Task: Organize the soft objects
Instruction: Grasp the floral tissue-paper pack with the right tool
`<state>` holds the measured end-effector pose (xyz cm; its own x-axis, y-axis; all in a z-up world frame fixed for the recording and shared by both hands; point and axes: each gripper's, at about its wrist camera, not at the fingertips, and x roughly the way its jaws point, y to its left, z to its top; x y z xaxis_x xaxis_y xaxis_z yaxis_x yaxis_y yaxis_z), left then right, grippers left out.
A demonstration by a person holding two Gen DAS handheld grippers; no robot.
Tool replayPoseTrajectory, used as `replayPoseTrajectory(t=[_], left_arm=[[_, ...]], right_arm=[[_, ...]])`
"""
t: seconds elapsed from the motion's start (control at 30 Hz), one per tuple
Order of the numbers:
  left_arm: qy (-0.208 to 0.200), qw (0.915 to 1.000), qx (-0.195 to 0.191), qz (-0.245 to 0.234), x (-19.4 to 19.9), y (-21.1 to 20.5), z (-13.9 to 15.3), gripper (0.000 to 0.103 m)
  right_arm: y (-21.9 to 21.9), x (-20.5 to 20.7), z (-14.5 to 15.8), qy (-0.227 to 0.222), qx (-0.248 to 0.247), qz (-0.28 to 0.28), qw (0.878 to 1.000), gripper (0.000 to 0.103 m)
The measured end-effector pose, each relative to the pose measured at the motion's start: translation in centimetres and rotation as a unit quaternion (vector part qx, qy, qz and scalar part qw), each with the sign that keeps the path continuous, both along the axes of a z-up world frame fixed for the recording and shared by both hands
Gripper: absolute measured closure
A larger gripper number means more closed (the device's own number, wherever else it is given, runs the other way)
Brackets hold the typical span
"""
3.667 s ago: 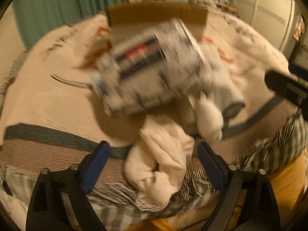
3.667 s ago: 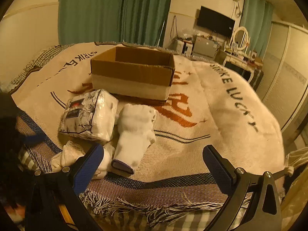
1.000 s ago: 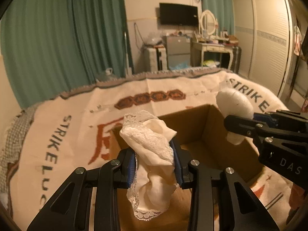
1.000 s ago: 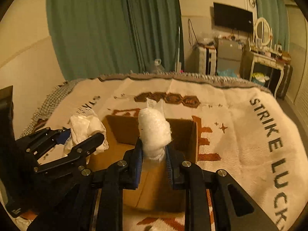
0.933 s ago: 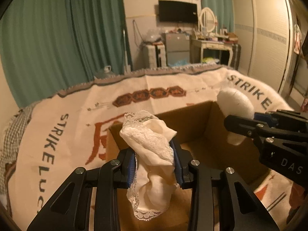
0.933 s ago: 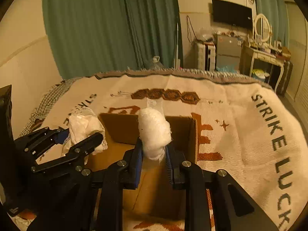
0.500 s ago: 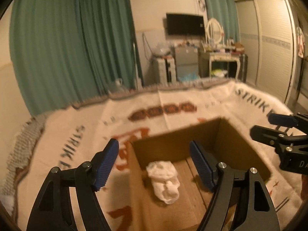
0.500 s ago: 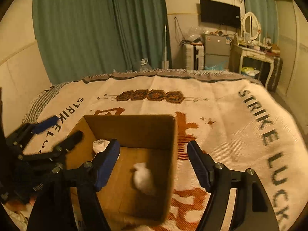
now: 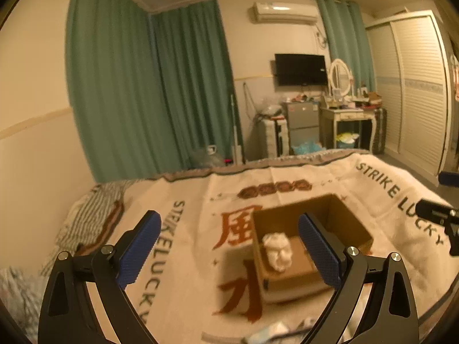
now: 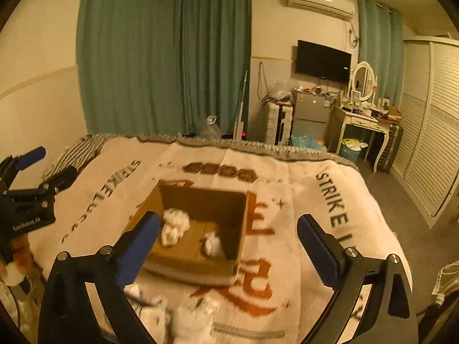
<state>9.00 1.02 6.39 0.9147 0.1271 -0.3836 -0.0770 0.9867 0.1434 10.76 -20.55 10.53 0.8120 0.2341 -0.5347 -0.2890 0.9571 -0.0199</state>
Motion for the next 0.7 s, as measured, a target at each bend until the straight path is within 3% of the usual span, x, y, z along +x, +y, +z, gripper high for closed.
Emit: replayPoseTrajectory(t=[0.23,0.43,0.6,0.7], left_arm=[[0.034,0.9990,-0.023,0.019,-3.0,1.6,-5.3,0.005],[0.090,0.9948,-0.034,0.035,-2.7,2.6,-10.7,0.005],[0.146,0.9880,-0.043,0.028,-2.4,3.2,-14.1,0.005],[0.156,0.9865,-0.041,0.028,-2.4,3.5,-15.1,0.005]], right_arm=[[4.0,-3.3,-7.8,0.071,-0.015,0.040,0.997,0.000],[7.6,-4.1,-15.0,0.131,-0.010,0.065,0.989,0.000],[8.8,-3.9,-18.0,0.156,-0.002,0.065,0.986,0.000],[9.4,-3.7,-19.1,0.165,-0.003,0.062,0.984,0.002]])
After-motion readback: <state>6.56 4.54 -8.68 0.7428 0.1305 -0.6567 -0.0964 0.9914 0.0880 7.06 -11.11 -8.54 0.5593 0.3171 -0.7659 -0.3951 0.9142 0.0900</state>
